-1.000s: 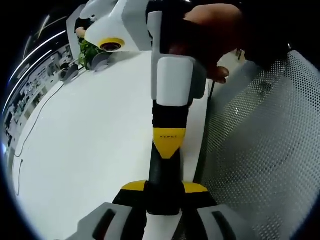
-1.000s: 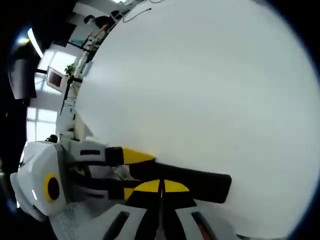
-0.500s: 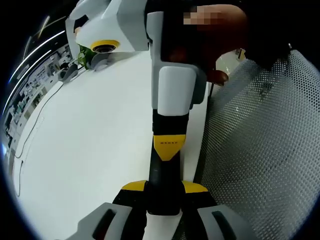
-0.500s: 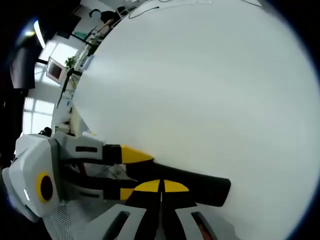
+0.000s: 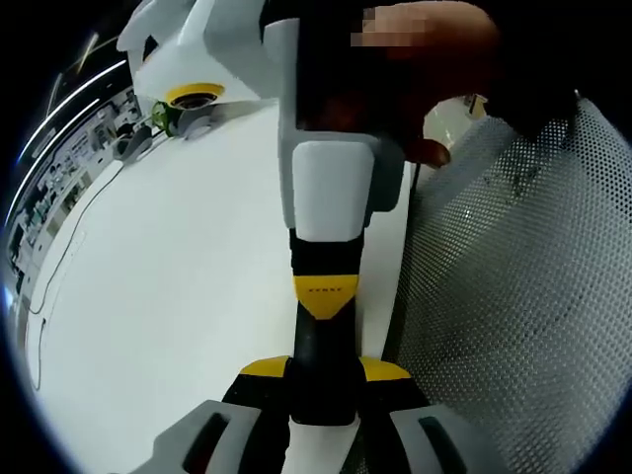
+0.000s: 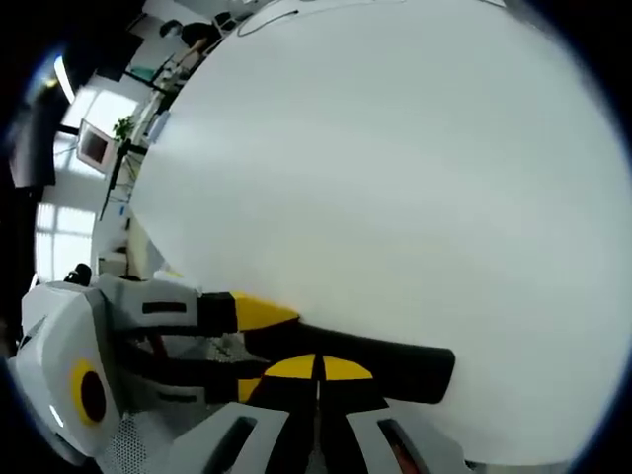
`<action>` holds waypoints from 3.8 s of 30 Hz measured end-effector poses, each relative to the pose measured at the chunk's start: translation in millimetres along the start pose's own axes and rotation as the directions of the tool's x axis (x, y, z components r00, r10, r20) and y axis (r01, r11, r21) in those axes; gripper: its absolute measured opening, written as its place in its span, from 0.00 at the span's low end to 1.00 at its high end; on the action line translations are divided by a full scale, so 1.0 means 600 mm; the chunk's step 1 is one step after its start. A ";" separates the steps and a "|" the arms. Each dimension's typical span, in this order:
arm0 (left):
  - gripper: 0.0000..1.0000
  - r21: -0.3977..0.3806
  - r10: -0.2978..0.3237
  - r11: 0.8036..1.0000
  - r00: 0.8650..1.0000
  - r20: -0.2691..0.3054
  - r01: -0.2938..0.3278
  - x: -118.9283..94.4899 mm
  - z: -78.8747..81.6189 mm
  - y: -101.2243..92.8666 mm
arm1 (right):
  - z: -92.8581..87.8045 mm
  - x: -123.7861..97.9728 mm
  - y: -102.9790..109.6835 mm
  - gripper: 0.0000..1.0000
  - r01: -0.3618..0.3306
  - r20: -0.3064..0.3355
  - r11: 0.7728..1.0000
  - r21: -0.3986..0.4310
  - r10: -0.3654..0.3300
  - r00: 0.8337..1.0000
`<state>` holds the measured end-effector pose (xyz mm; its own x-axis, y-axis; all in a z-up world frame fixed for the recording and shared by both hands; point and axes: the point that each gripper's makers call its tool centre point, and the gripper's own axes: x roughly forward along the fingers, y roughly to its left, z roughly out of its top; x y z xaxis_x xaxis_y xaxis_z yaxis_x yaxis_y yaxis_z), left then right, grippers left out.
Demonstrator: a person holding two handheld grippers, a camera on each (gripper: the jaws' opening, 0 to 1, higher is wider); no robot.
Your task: Press the specified remote control buttons in sequence, fully releasing each button before pressing the next.
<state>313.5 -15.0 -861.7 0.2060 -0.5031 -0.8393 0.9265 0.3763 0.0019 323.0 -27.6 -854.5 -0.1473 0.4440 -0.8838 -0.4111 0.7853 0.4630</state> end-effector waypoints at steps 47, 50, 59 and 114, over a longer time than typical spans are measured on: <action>0.25 0.000 -0.009 1.000 1.000 -0.013 0.009 -0.006 -0.008 0.001 | -0.006 0.004 0.018 0.00 -0.044 -0.003 0.995 -0.093 0.044 0.999; 0.25 0.003 -0.010 1.000 1.000 -0.014 0.010 -0.005 -0.009 0.001 | -0.005 0.003 0.014 0.00 -0.053 -0.005 0.995 -0.080 0.053 0.999; 0.25 0.018 -0.014 1.000 1.000 -0.016 0.014 -0.005 -0.008 0.001 | -0.003 0.005 0.019 0.00 -0.079 0.012 0.996 -0.052 0.080 0.997; 0.25 -0.020 0.003 1.000 0.999 -0.037 -0.004 -0.003 -0.006 0.002 | 0.086 -0.132 0.053 0.00 -0.092 0.456 0.986 -0.138 0.146 0.878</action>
<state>313.2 -10.8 -861.8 0.1971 -0.4730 -0.8587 0.9192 0.3937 -0.0058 368.2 -15.4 -766.2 0.2209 0.7009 -0.6782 -0.5157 0.6742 0.5287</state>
